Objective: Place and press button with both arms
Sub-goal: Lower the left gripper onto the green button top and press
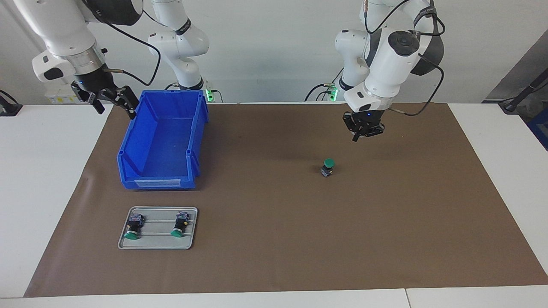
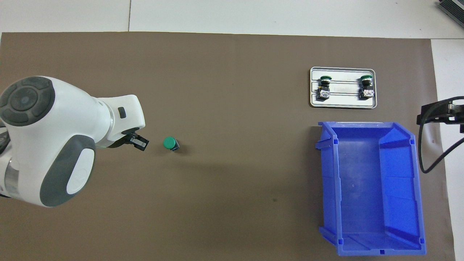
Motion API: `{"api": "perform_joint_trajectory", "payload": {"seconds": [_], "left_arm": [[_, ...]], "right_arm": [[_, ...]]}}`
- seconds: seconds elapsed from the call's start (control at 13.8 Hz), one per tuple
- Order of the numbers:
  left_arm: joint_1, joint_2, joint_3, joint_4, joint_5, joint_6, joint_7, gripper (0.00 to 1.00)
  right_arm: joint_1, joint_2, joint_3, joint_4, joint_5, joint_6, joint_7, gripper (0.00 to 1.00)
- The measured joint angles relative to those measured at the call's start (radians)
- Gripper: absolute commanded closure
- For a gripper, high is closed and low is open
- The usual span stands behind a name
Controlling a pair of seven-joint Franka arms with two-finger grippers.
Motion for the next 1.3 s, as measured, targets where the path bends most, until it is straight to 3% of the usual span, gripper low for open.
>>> {"api": "perform_joint_trajectory", "payload": {"seconds": [0.29, 0.51, 0.87, 1.3], "left_arm": [[-0.072, 0.038, -0.003, -0.105, 0.003, 0.181, -0.121, 1.00], [-0.077, 0.091, -0.002, -0.131, 0.003, 0.280, -0.126, 1.00], [-0.077, 0.143, 0.001, -0.142, 0.003, 0.334, -0.126, 1.00], [-0.078, 0.139, 0.000, -0.182, 0.005, 0.373, -0.126, 1.00]], "right_arm": [[0.000, 0.000, 0.000, 0.000, 0.000, 0.000, 0.000, 0.00], [0.000, 0.000, 0.000, -0.001, 0.000, 0.000, 0.000, 0.00], [0.000, 0.000, 0.000, -0.001, 0.000, 0.000, 0.000, 0.00], [-0.002, 0.000, 0.000, -0.001, 0.000, 0.000, 0.000, 0.00]]}}
